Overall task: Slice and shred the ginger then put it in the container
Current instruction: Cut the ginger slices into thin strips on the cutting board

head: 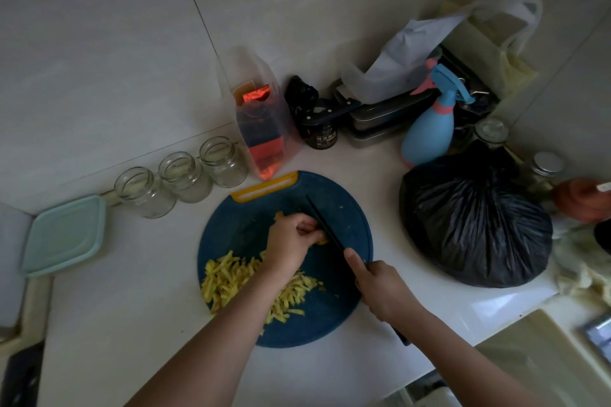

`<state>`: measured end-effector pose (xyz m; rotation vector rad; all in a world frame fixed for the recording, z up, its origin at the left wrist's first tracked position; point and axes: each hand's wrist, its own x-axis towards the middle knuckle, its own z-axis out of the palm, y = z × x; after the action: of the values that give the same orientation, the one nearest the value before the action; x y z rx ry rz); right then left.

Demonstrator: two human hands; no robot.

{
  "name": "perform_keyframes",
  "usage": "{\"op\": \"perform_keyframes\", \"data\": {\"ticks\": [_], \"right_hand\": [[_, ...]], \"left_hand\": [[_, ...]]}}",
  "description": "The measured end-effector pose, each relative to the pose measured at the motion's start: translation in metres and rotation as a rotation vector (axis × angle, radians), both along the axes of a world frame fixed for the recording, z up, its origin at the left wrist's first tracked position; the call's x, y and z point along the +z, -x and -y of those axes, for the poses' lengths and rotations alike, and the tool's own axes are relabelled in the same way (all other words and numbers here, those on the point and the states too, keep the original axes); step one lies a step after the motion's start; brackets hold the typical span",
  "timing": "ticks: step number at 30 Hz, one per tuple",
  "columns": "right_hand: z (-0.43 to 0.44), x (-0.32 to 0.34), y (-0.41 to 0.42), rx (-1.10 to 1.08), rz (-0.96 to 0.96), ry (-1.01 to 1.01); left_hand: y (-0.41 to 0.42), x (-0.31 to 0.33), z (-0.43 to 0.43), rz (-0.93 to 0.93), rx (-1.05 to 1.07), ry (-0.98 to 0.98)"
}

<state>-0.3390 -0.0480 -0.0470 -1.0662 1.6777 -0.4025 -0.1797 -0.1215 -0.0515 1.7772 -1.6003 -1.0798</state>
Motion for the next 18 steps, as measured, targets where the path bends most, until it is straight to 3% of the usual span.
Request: {"op": "perform_keyframes", "data": {"ticks": [11,18], "right_hand": [[-0.008,0.002,-0.005,-0.032,0.031,0.022],[-0.013,0.005,-0.008,0.066,-0.077,0.108]], "left_hand": [[0.008,0.008,-0.006,0.042,0.082,-0.068],[0.009,0.010,-0.004,0.098,0.117,-0.113]]}}
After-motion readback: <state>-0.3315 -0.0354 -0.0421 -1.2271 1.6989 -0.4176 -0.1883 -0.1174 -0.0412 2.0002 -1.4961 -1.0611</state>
